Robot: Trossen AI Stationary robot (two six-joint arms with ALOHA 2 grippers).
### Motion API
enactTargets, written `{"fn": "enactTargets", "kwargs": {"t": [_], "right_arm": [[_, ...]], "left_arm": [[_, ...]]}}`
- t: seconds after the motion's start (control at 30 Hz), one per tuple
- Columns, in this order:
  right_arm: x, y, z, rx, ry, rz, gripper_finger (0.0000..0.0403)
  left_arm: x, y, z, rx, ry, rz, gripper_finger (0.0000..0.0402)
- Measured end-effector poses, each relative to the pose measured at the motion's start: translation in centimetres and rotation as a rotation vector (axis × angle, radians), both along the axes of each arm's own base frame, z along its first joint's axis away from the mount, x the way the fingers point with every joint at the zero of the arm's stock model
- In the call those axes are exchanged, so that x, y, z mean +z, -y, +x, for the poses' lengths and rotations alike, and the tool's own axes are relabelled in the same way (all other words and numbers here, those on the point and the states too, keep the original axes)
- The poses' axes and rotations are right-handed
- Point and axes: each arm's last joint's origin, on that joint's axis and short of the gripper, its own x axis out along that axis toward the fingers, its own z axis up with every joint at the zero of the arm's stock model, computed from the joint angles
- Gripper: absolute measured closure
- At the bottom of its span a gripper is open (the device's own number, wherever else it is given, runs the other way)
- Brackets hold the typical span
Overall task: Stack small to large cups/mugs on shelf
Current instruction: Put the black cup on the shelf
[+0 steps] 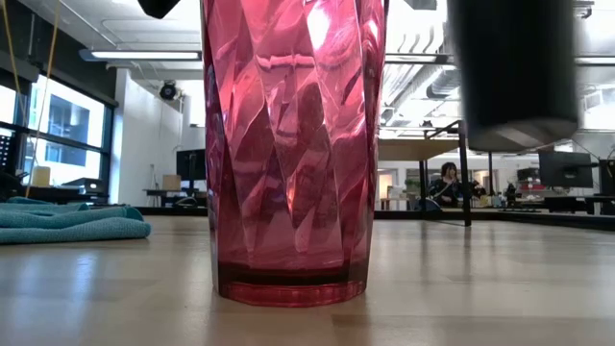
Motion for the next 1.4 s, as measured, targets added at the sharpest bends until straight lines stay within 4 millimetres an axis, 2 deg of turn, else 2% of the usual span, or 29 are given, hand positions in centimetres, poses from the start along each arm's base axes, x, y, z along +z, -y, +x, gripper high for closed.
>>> {"fn": "enactTargets", "kwargs": {"t": [0.33, 0.6, 0.8, 1.03, 1.2, 1.4], "right_arm": [[6.2, 7.9, 1.0, -0.050, 0.040, -0.111, 0.0403], [9.2, 14.7, 0.4, -0.151, 0.075, -0.193, 0.0403], [10.8, 19.0, 0.0, -0.201, 0.107, -0.251, 0.0403], [12.5, 22.8, 0.2, -0.214, 0.147, -0.300, 0.0403], [12.9, 25.5, 1.3, -0.223, 0.140, -0.301, 0.0403], [12.8, 28.6, 3.5, -0.218, 0.104, -0.316, 0.0403]], "left_arm": [[0.0, 0.0, 0.0, 0.000, 0.000, 0.001, 0.0268], [0.0, -0.1, 0.0, 0.017, 0.004, 0.020, 0.0268], [0.0, -0.2, 0.0, 0.055, 0.011, 0.054, 0.0268], [0.0, -0.3, 0.0, 0.086, 0.015, 0.064, 0.0268], [0.1, -0.4, 0.0, 0.121, 0.018, 0.051, 0.0268], [0.1, -0.4, 0.0, 0.150, 0.021, 0.043, 0.0268]]}}
